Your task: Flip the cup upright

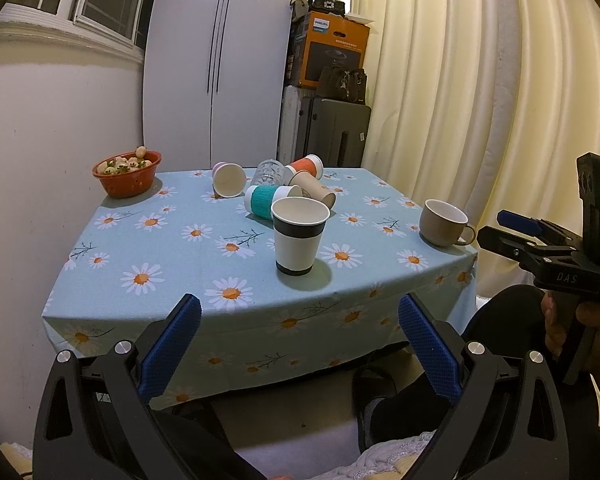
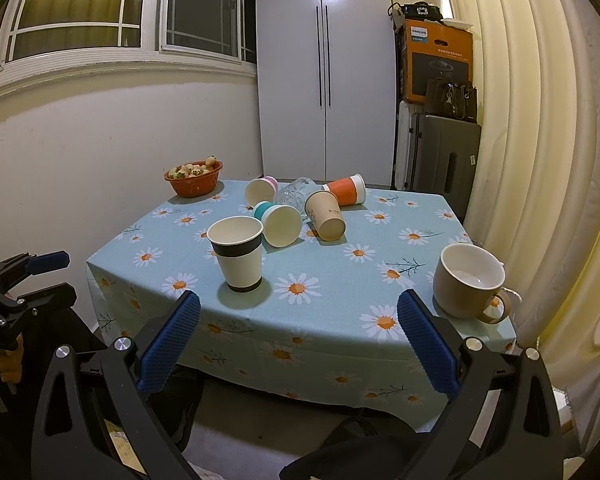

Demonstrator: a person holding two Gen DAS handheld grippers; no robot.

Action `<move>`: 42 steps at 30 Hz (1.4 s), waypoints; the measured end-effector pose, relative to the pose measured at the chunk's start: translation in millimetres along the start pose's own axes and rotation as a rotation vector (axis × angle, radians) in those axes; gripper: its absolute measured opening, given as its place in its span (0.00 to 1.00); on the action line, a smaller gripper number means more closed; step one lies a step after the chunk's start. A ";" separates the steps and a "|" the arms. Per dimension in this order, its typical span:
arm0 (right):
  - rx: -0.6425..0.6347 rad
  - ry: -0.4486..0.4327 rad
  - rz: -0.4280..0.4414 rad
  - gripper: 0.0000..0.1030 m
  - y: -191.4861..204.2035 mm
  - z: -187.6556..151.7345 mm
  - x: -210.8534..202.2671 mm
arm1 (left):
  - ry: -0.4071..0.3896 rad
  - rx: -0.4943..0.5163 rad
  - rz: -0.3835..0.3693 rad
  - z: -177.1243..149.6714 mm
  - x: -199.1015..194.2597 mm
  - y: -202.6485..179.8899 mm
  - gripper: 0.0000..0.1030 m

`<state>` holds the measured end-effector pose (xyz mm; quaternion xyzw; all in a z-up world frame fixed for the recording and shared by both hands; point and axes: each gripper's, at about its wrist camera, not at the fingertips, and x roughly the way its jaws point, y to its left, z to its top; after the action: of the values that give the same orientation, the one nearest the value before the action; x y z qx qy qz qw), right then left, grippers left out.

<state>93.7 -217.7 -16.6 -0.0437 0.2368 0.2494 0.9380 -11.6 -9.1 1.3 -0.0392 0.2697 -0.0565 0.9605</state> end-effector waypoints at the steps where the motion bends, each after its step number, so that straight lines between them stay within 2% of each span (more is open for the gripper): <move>1: 0.000 -0.001 0.000 0.95 0.0 0.0 0.0 | 0.001 0.000 0.001 0.0 0.1 0.2 0.93; 42: -0.004 0.000 -0.005 0.95 -0.6 -3.8 1.6 | 0.011 0.006 0.000 -1.9 1.9 -2.7 0.93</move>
<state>93.6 -218.3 -20.8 -0.0460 0.2364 0.2477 0.9384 -11.3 -12.2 -1.0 -0.0358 0.2749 -0.0574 0.9591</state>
